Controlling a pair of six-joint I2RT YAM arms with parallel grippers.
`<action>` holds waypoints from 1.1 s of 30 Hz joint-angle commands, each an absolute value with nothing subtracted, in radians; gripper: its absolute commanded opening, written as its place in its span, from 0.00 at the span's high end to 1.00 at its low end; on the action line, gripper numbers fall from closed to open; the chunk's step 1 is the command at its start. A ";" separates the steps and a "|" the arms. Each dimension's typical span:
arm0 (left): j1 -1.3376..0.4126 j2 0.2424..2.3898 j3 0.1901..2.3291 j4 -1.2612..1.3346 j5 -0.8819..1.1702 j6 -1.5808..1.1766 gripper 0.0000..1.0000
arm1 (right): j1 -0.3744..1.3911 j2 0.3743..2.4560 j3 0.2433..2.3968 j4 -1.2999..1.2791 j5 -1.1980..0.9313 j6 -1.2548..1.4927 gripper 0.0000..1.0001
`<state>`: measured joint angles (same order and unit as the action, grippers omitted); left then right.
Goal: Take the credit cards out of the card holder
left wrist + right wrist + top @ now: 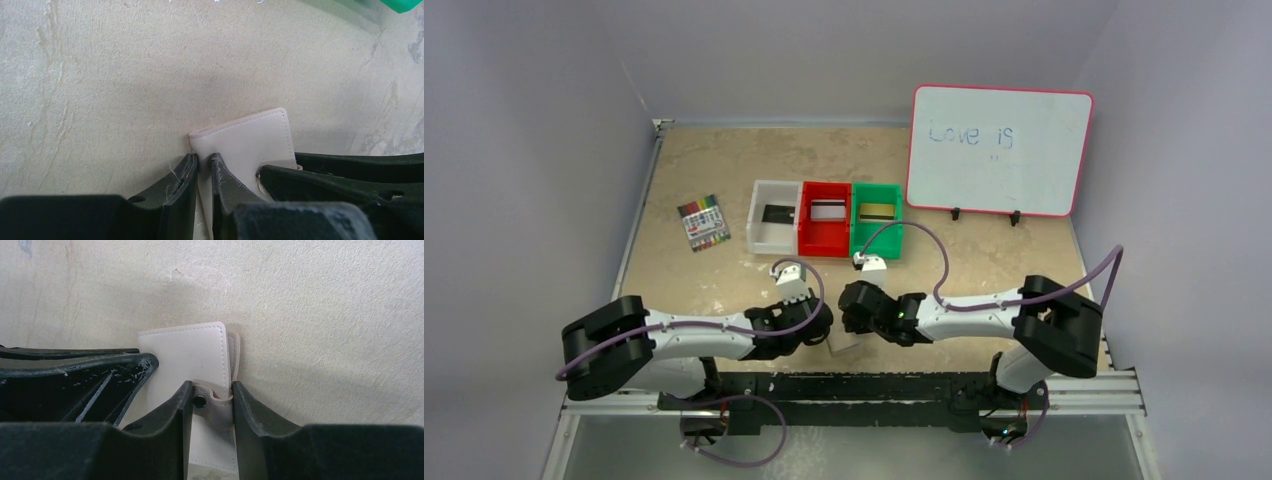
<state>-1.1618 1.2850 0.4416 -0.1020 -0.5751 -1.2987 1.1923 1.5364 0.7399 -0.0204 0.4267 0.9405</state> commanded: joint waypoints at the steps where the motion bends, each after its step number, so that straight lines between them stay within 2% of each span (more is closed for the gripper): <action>1: -1.159 1.356 0.411 -0.246 -0.583 -1.283 0.88 | 1.165 1.494 0.684 -0.032 0.375 0.955 0.80; 3: -1.160 1.368 0.413 -0.249 -0.583 -1.282 0.89 | 1.139 1.473 0.655 0.010 0.327 0.952 0.96; 4: -1.160 1.372 0.414 -0.250 -0.583 -1.283 0.89 | 1.125 1.459 0.635 0.034 0.304 0.953 1.00; 10: -1.160 1.376 0.413 -0.254 -0.586 -1.281 0.90 | 1.010 1.350 0.511 0.216 0.121 0.946 0.99; 11: -1.161 1.376 0.413 -0.256 -0.586 -1.281 0.90 | 1.002 1.330 0.495 0.235 0.105 0.950 0.97; 13: -1.161 1.375 0.416 -0.254 -0.586 -1.278 0.90 | 0.991 1.302 0.483 0.242 0.096 0.954 0.82; 16: -1.161 1.371 0.421 -0.238 -0.577 -1.263 0.89 | 0.989 1.285 0.505 0.177 0.124 0.959 0.71; 24: -1.166 1.337 0.463 -0.243 -0.575 -1.224 0.85 | 0.985 1.258 0.537 0.093 0.154 0.934 0.64; 27: -1.166 1.330 0.469 -0.251 -0.575 -1.223 0.85 | 0.985 1.263 0.537 0.084 0.156 0.937 0.56; 33: -1.166 1.325 0.477 -0.262 -0.578 -1.223 0.84 | 0.986 1.310 0.591 0.055 0.179 0.877 0.54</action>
<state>-1.1679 1.3136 0.4808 -0.1379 -0.5949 -1.2629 0.9878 1.2900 0.5220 0.0792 0.1406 0.9287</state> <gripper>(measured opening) 0.153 0.458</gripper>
